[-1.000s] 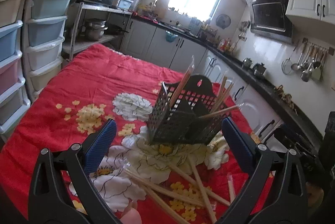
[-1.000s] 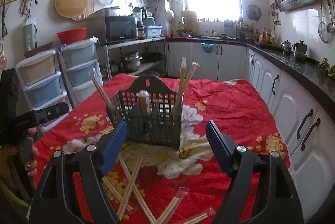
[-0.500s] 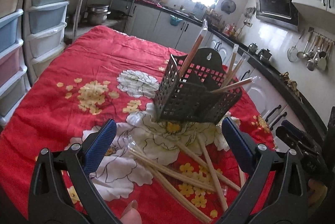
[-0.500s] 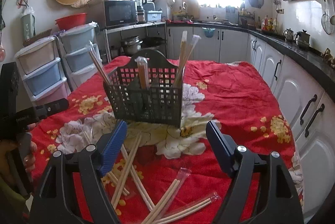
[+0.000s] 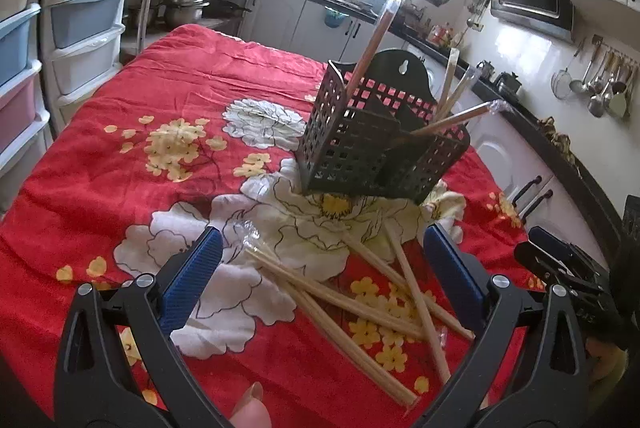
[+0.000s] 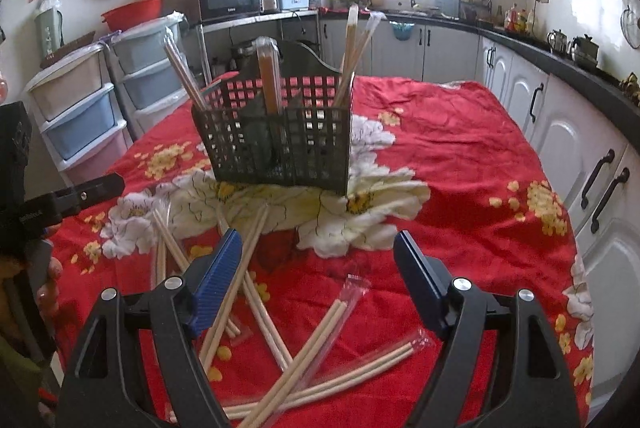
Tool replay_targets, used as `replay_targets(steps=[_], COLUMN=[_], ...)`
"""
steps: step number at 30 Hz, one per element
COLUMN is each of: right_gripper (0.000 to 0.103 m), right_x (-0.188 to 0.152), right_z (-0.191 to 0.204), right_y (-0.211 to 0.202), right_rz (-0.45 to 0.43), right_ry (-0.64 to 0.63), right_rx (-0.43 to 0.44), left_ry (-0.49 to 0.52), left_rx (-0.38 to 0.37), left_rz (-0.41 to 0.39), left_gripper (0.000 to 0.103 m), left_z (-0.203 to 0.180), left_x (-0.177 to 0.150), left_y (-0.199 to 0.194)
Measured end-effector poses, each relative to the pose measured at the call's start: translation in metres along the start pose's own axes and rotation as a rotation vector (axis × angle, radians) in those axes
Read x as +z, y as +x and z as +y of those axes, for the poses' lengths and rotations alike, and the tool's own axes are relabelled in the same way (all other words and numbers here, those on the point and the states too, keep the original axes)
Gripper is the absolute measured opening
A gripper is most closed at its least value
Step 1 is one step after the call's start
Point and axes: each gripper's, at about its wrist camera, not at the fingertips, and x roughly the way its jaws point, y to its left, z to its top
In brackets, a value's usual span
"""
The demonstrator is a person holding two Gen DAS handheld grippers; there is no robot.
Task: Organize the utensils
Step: 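Lower both open tools toward the chopsticks lying on the red cloth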
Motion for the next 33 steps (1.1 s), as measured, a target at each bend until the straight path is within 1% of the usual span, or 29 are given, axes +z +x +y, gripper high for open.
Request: replay_targets(steps=[10,15,21,22,23,26,27,29,33], right_gripper=[0.076,0.076,0.075,0.074,0.071,0.068,0.067,0.062,0.058], right_x=[-0.017,-0.021,-0.023,-0.023,-0.024,-0.025,-0.026,-0.026,-0.027], right_z=[-0.008,-0.007,-0.007,-0.007,-0.007,-0.009,-0.009,-0.01,-0.014], right_y=[0.009,0.014,0.02,0.021,0.022,0.027,0.028,0.032,0.038], right_rz=[0.078,0.103,0.123,0.128,0.135,0.154,0.158,0.171,0.199], right_ry=[0.022,0.028,0.031,0.033,0.036,0.049,0.051,0.062,0.085], right_rx=[0.004,0.016,0.02,0.021,0.023,0.028,0.028,0.03,0.027], left_ry=[0.01,0.003,-0.056,-0.069,-0.081,-0.147,-0.164,-0.201,-0.274], left_rx=[0.001,-0.016,-0.045,-0.051,-0.058,-0.084,-0.084,-0.087,-0.088], left_rz=[0.063,0.104,0.138,0.141,0.143,0.157,0.159,0.16,0.167], left_gripper=[0.092,0.092,0.092,0.09,0.086,0.076,0.074,0.068,0.061], left_z=[0.005,0.007,0.015,0.017,0.019,0.029,0.031,0.038,0.052], left_x=[-0.017,-0.027,-0.033,-0.034,-0.033,-0.031,-0.03,-0.028,-0.024], left_y=[0.004,0.01,0.019,0.021,0.023,0.031,0.033,0.039,0.05])
